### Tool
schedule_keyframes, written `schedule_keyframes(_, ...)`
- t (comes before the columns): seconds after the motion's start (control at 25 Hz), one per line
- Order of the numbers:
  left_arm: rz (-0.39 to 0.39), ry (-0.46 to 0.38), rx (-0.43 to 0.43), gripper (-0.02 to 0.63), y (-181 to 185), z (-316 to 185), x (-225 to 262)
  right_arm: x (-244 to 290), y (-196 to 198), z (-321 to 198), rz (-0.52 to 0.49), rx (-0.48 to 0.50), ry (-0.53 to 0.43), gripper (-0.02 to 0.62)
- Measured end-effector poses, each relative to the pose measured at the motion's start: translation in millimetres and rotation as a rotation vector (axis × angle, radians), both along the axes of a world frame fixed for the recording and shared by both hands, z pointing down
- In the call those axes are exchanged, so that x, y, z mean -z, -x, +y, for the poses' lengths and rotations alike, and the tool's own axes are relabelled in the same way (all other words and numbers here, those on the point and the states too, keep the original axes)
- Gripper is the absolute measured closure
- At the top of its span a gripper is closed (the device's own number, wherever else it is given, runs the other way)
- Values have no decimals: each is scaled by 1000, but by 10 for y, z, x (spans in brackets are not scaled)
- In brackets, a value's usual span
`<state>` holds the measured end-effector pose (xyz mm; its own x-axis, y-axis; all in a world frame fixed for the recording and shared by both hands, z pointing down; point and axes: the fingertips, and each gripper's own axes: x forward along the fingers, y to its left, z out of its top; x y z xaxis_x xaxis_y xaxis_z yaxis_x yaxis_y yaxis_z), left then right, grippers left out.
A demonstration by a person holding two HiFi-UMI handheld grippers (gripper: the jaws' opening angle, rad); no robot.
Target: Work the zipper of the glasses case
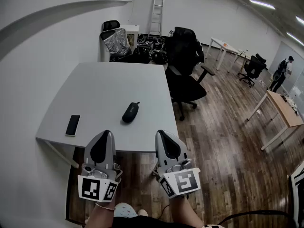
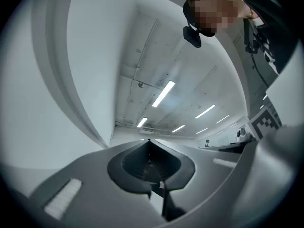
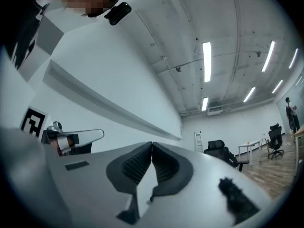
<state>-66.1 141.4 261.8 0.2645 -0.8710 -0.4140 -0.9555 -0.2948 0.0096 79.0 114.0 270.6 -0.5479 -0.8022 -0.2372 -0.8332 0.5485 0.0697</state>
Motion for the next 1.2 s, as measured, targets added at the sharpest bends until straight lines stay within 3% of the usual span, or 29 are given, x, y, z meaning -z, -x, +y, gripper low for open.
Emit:
schedule_keyframes(0.32,-14,8,-6,612,23,-563,-101,-59,153,-529,25,30,-15,588)
schedule_keyframes(0.6,-20,-2,-47,612,226,-1638,-110,-99,460,-1551,59,16,-26,588)
schedule_keyframes(0.8,-34,22,-111,612,327,-2402,-127,-59,609,-2270,69,-49,28,588)
schedule_keyframes(0.92,-37,98,-137,604,350,-2761,-241,-79,651,-2525,59,-49,30,588)
schedule_keyframes(1.04,-60,202,-167,529,344,-3094,-460,-74,684,-2746,72,-49,47,588)
schedule_keyframes(1.12,-105,306,-204,481,301,-3320,-730,-102,685,-2845,65,-39,29,588)
schedule_keyframes(1.2,-173,474,-271,407,215,-3537,-1146,-71,699,-2912,55,-30,13,588)
